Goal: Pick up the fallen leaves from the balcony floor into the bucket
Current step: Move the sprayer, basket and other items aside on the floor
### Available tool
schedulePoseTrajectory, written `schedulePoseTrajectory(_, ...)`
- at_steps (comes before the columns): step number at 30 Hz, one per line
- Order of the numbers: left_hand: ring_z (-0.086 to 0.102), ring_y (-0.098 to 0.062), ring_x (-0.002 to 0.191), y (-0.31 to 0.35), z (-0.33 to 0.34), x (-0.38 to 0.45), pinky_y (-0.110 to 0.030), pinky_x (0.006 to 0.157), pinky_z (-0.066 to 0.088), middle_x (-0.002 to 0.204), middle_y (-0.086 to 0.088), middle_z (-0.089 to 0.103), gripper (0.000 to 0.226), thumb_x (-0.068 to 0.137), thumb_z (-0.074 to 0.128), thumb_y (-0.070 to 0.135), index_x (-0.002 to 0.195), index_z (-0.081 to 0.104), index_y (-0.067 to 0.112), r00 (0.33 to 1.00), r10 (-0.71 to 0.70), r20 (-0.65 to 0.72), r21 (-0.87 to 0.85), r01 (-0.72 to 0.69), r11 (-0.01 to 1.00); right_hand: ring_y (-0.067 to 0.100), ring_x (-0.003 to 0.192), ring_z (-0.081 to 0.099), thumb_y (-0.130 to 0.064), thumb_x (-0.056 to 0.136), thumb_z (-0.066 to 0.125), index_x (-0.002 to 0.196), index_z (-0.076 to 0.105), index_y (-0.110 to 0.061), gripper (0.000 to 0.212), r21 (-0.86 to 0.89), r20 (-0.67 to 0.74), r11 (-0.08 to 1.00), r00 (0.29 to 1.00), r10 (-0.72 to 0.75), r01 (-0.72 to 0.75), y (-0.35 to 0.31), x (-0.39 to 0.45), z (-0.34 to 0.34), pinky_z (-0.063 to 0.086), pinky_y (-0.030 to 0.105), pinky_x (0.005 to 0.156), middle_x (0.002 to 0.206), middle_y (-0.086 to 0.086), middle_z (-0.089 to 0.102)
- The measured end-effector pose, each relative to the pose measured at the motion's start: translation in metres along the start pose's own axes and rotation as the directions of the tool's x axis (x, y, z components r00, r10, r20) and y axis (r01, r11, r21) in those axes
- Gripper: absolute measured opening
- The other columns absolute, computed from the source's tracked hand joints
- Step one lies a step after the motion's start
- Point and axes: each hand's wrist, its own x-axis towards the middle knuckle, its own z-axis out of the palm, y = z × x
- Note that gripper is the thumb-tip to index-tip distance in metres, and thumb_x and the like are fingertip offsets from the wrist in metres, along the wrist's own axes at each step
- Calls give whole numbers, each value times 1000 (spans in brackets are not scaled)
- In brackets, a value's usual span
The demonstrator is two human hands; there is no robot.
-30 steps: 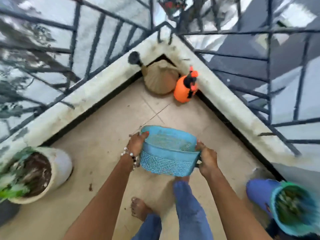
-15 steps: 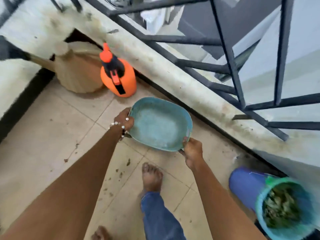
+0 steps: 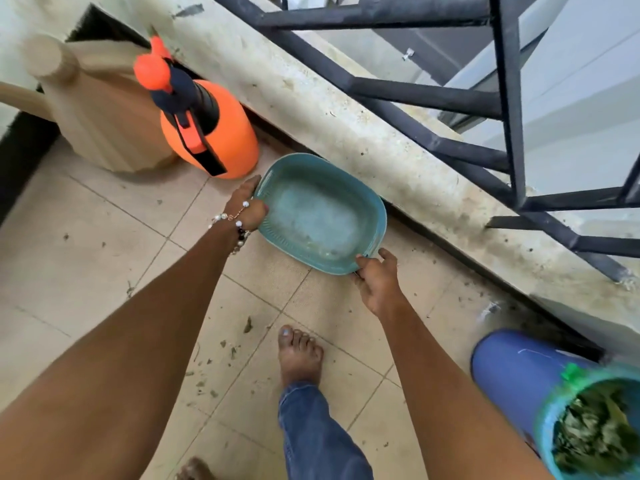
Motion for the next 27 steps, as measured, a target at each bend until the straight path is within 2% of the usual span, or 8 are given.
schedulePoseTrajectory(2,38,-16,60,11,3,20,-24,60,42,58,1,40,35,96,41,43,66,45,24,998,34,-57,-307,-50,951,29,119,54,5,93,54,147,21,-23,69,-21,-12,1000,1000,15,-15,0,-2,1,45,45,105,137,13,45)
schedulePoseTrajectory(4,38,-13,57,-23,-14,41,-25,54,39,61,1,33,33,94,47,46,71,37,25,980,-28,-199,-487,-74,871,29,115,55,-1,92,57,148,22,-22,69,-150,-72,989,997,-11,0,-2,-15,3,46,45,103,139,13,43)
schedulePoseTrajectory(7,50,-32,76,14,-62,102,-29,61,50,70,-6,33,44,81,71,45,75,34,23,977,24,-213,-315,-92,945,28,110,57,-10,92,59,143,32,-18,58,-468,-153,882,978,-142,55,-8,-54,5,50,38,95,120,7,47)
schedulePoseTrajectory(8,56,-35,86,75,-84,93,-32,65,54,72,-4,44,39,74,80,37,74,44,23,941,48,-336,18,-44,999,27,108,58,-12,92,59,138,39,-18,51,-513,-138,855,976,-172,78,-9,-69,5,51,36,91,114,5,48)
schedulePoseTrajectory(10,60,-21,87,245,-97,29,-34,73,53,90,3,61,24,83,68,12,90,57,31,937,91,-338,283,9,959,26,104,61,-14,89,60,121,53,-22,33,-568,-77,812,974,-215,134,-13,-108,8,54,39,91,112,3,56)
schedulePoseTrajectory(13,61,-17,71,379,-83,-109,-27,58,45,91,-1,65,25,93,50,2,110,58,19,970,21,-243,70,-4,998,23,91,67,-15,87,59,93,63,-26,14,-638,71,722,955,-289,266,-22,-177,20,57,42,85,101,5,68)
schedulePoseTrajectory(20,54,-19,53,409,-140,-354,-14,41,30,74,-8,59,32,64,55,22,96,56,13,972,35,-231,-390,-125,912,20,68,63,-10,84,54,78,66,-22,17,-681,460,436,807,-371,588,-13,-373,61,54,37,69,75,2,69)
schedulePoseTrajectory(27,63,-17,66,344,-231,-590,-26,60,48,81,-2,68,17,93,51,7,104,62,14,779,157,-607,-281,-396,874,14,55,55,-11,89,56,75,61,-24,20,-511,823,125,526,-213,850,90,-552,105,37,21,51,66,-1,62)
